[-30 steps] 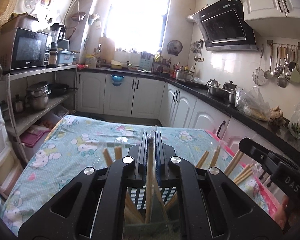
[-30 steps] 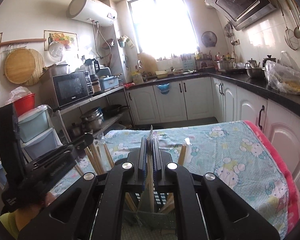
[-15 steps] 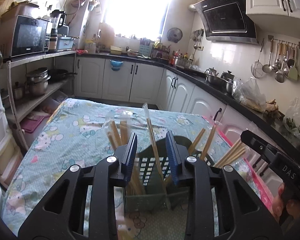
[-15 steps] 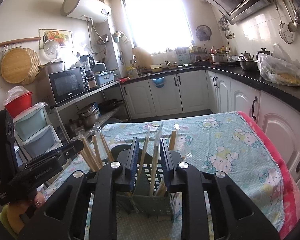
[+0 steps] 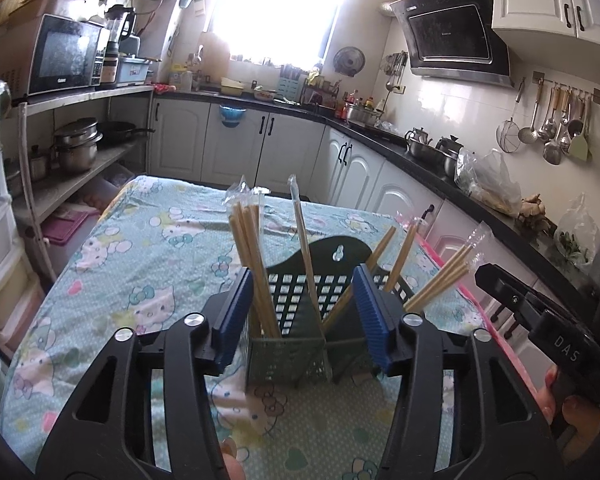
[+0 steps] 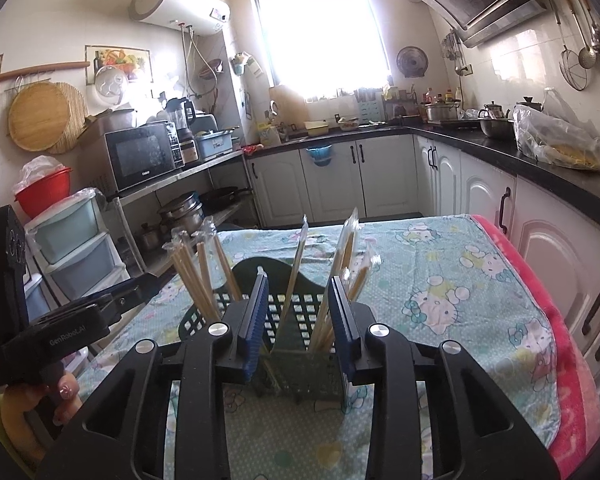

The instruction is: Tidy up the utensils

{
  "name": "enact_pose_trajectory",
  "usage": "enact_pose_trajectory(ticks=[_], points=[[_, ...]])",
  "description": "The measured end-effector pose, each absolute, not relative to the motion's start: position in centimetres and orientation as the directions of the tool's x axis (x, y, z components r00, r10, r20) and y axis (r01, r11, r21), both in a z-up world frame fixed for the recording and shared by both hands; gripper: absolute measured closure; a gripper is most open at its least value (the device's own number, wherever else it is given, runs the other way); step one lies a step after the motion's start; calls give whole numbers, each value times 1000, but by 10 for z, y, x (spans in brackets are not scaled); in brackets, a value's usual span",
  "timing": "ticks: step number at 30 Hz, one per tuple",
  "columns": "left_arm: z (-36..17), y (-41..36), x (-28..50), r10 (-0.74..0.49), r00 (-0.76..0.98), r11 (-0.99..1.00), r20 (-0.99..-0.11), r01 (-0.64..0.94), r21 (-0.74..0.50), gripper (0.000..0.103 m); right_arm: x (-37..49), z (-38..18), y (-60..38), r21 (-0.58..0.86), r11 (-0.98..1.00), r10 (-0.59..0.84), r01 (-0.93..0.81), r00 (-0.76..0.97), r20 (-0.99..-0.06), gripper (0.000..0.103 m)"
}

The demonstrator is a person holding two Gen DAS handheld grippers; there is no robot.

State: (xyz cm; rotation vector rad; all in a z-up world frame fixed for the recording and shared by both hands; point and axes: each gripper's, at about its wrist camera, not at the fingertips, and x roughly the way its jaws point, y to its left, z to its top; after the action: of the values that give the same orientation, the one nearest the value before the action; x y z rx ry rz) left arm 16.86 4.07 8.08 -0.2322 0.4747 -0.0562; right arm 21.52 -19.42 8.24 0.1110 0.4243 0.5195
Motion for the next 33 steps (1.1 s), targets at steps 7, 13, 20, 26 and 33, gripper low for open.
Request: enact_pose_trajectory(ticks=[7, 13, 20, 26, 33], points=[[69, 40, 154, -123, 871, 971, -476, 6, -240, 49, 197, 75, -196, 181, 866, 499, -467, 777, -383, 67], [58, 37, 140, -128, 857, 972, -499, 7, -236, 41, 181, 64, -198, 168, 865, 499, -473, 770, -398, 62], [47, 37, 128, -128, 846, 971, -517, 1, -239, 32, 165, 49, -197, 150, 865, 494, -479, 758, -425, 56], [36, 37, 120, -130, 836, 970, -533, -5, -244, 23, 156, 37, -199, 145, 867, 488, -477, 751, -445, 51], [21, 33, 112, -133, 823, 971, -552, -2, -238, 14, 148, 23, -200, 139, 873, 474, -467, 748, -464, 40]])
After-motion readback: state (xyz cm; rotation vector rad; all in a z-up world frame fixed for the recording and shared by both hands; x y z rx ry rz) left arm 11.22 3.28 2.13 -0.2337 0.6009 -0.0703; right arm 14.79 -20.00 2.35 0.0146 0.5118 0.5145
